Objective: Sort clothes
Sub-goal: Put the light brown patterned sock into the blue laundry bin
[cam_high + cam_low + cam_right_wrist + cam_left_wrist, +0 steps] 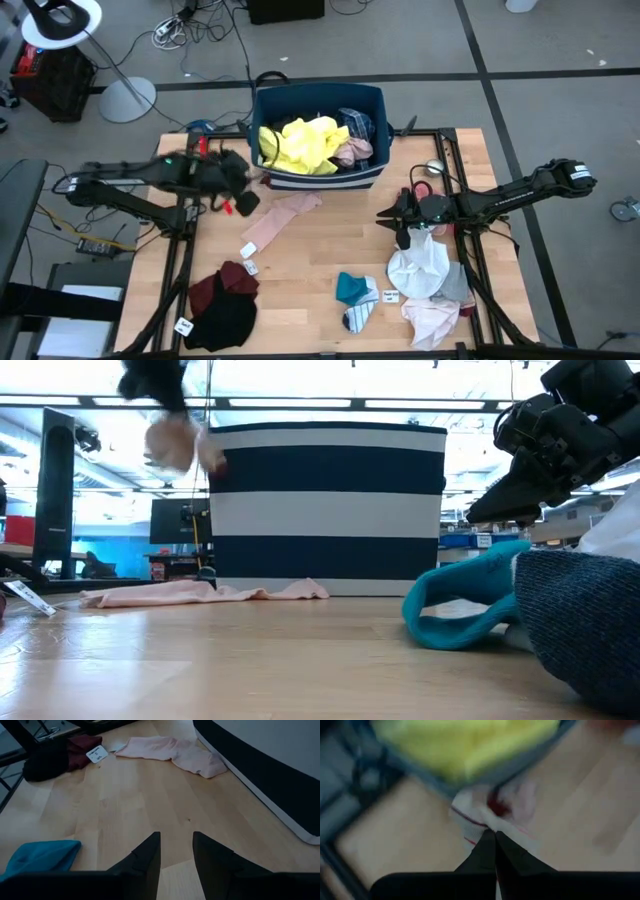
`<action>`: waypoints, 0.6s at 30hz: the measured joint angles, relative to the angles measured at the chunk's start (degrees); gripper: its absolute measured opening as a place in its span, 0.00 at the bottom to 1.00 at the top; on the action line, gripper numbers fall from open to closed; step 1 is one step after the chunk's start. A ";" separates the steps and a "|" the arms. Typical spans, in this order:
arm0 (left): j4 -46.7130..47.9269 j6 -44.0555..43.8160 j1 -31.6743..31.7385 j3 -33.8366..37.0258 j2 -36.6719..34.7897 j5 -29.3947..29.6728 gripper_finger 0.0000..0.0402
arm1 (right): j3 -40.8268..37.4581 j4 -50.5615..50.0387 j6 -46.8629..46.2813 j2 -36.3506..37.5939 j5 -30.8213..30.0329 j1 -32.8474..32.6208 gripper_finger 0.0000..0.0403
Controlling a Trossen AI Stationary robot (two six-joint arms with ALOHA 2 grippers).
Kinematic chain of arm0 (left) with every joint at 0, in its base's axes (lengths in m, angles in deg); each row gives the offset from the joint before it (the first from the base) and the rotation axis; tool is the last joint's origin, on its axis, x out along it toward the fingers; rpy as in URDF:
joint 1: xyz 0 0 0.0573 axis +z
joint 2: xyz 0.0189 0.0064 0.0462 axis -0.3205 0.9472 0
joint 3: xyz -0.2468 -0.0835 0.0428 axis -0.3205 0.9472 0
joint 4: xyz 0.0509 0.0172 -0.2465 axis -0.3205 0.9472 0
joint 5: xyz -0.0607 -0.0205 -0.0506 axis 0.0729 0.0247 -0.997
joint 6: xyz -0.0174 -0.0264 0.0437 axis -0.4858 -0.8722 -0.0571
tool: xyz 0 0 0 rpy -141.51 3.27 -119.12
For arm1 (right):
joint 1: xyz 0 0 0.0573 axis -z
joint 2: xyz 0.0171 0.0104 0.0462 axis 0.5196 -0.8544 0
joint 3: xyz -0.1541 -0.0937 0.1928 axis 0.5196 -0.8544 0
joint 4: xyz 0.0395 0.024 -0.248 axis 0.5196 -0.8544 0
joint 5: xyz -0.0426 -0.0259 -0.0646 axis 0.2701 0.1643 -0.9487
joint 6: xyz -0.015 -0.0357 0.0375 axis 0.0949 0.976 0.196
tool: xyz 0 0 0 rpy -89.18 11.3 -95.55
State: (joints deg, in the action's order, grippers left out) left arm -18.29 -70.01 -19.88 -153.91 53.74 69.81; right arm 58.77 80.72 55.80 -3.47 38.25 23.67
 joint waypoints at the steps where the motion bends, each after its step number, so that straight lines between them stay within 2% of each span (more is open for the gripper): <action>1: -1.00 2.18 0.07 -2.32 0.01 1.83 0.00 | 0.00 -0.01 0.01 0.00 0.00 0.00 0.28; 4: -7.92 10.68 1.02 -7.28 -0.02 7.30 0.00 | 0.00 -0.01 0.01 0.00 0.00 0.00 0.28; 7: -16.53 19.85 4.09 -9.68 0.08 6.74 0.00 | 0.00 -0.01 0.01 0.00 -0.01 0.00 0.28; 11: -24.99 27.80 10.69 -10.56 2.04 2.66 0.00 | 0.00 -0.01 0.29 0.00 -0.02 0.00 0.28; 18: -33.72 33.02 22.59 -10.67 9.26 -10.87 0.01 | 0.00 0.02 0.89 0.00 -0.03 0.00 0.27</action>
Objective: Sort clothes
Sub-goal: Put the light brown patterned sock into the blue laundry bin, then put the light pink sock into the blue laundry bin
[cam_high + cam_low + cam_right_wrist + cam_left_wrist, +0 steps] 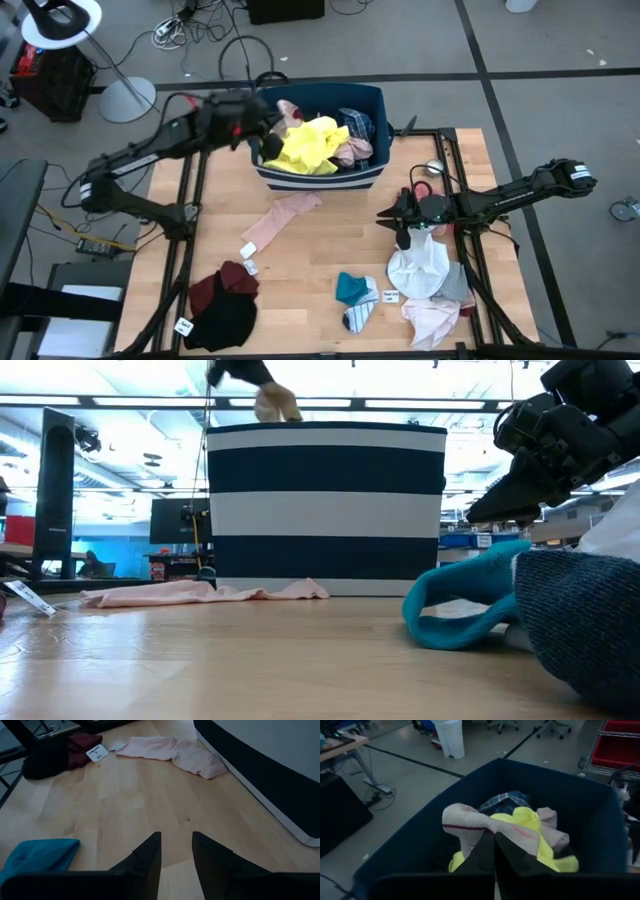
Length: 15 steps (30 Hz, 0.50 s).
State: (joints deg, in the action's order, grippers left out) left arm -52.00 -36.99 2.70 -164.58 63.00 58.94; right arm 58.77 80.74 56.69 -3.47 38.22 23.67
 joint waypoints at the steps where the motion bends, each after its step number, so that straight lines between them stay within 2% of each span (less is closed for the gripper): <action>1: -0.60 0.01 0.99 -0.01 1.16 -0.54 0.02 | 0.01 0.01 0.10 0.00 0.00 0.00 0.27; 9: -2.72 -1.76 6.02 0.01 7.95 -1.52 0.15 | 0.00 -0.04 0.15 0.00 -0.01 0.00 0.27; 15: -2.40 -4.68 8.34 0.01 8.72 -9.15 0.30 | 0.00 -0.10 0.17 0.00 0.00 0.00 0.27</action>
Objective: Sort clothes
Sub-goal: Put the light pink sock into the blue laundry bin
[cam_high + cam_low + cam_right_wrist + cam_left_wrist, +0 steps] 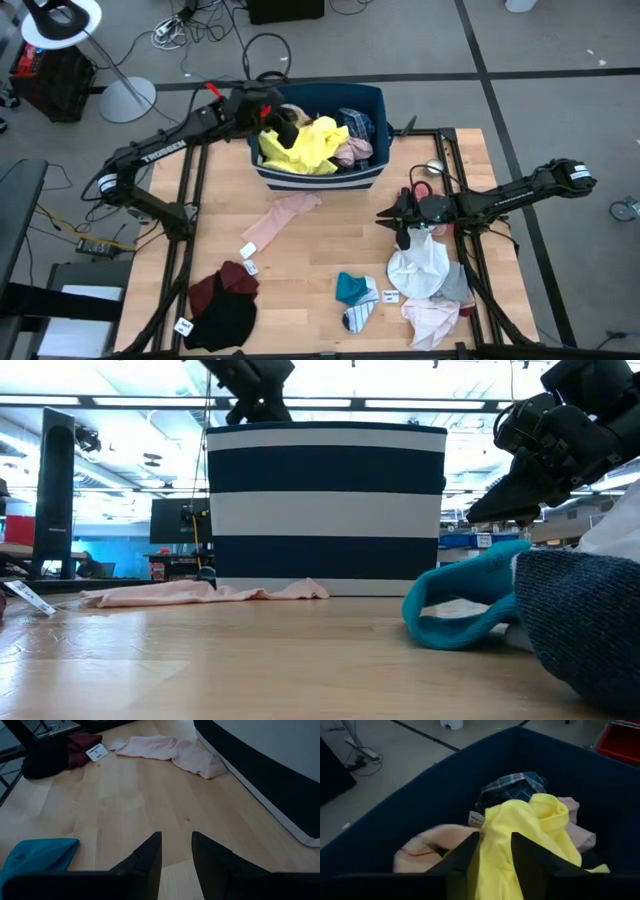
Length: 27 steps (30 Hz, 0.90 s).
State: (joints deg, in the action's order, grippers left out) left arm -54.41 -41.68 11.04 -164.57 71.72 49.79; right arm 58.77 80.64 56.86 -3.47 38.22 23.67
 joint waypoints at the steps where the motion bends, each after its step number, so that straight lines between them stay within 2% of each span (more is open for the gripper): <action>1: 0.18 -0.09 0.03 0.00 -0.17 -0.27 0.31 | 0.00 0.00 0.00 0.00 -0.01 0.00 0.27; 7: 2.85 -0.01 -1.70 0.04 -3.13 -3.49 0.34 | 0.00 0.02 0.00 0.00 0.01 0.00 0.27; 10: 6.06 -0.03 -4.73 0.04 -5.15 -2.56 0.34 | 0.00 0.00 0.00 0.00 0.01 0.00 0.27; 17: 16.45 -4.83 -15.77 0.19 -10.09 4.79 0.34 | 0.00 0.00 0.00 0.00 0.01 0.00 0.26; 22: 27.45 -13.71 -26.65 0.28 -10.68 16.91 0.34 | 0.00 0.00 -0.01 0.00 0.02 0.00 0.26; 24: 31.36 -18.38 -30.98 0.65 -10.68 20.05 0.34 | 0.01 -0.01 -0.01 0.00 0.03 0.00 0.26; 27: 30.90 -23.87 -36.79 4.42 -10.75 25.03 0.34 | 0.00 -0.02 -0.01 0.00 0.03 0.00 0.26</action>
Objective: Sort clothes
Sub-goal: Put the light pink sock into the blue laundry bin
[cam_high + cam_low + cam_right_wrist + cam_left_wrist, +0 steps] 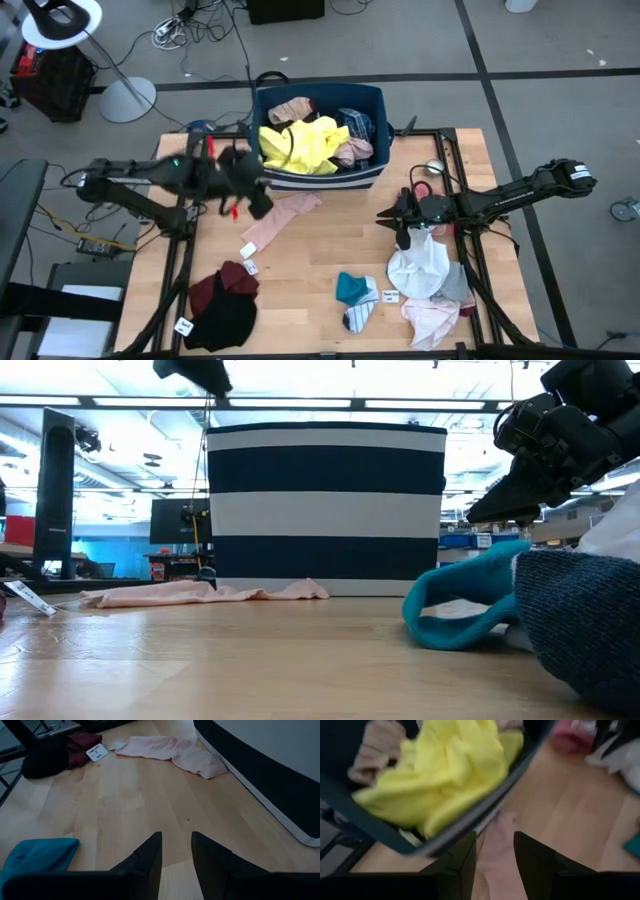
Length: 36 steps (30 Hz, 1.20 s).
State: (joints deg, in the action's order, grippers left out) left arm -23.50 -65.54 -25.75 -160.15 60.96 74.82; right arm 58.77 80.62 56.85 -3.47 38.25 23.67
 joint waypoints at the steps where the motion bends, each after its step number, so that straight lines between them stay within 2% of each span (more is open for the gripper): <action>1: 0.08 -1.84 -1.63 1.66 0.03 1.34 0.34 | 0.00 0.02 -0.01 0.00 0.00 0.00 0.26; 5: -1.73 -10.04 -6.38 10.56 0.01 5.44 0.34 | 0.00 0.04 -0.01 0.00 0.00 0.00 0.26; 8: -8.34 -14.47 -8.09 19.41 0.07 6.03 0.34 | 0.01 0.04 -0.01 0.00 0.00 -0.01 0.26; 13: -25.97 -18.43 -8.39 34.06 0.31 6.14 0.34 | 0.00 0.11 -0.03 0.00 0.00 0.00 0.26; 17: -45.08 -19.59 -7.24 45.41 1.56 6.21 0.34 | 0.02 0.13 -0.17 0.00 0.00 0.00 0.26; 20: -58.14 -20.43 -5.95 52.45 3.69 6.30 0.34 | 0.01 0.15 -0.43 0.01 0.01 0.00 0.26; 22: -63.65 -22.52 -4.82 55.96 5.39 6.28 0.34 | 0.01 0.12 -0.43 0.00 0.01 0.00 0.26; 26: -69.41 -26.77 -2.82 59.90 10.02 2.63 0.34 | 0.02 0.11 -0.42 0.00 0.02 0.00 0.26; 29: -71.19 -28.90 -1.97 60.00 13.41 0.91 0.32 | 0.02 0.24 -0.42 0.02 0.01 0.00 0.26; 31: -71.39 -29.01 -1.94 59.43 15.28 1.02 0.25 | 0.02 0.20 -0.42 0.00 0.02 -0.02 0.26; 33: -71.00 -27.82 -1.88 58.39 15.59 0.27 0.13 | 0.02 0.22 -0.42 0.02 0.00 0.00 0.26; 34: -70.60 -26.25 -1.89 57.76 15.31 -0.71 0.07 | 0.02 0.18 -0.42 0.02 0.02 -0.02 0.26; 36: -69.99 -21.81 -2.25 55.72 14.17 -4.88 0.03 | 0.00 0.17 -0.49 0.02 0.02 -0.01 0.26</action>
State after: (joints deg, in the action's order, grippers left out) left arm -93.49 -87.35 -28.00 -104.43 75.13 69.94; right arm 58.77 80.80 56.36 -3.45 38.27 23.66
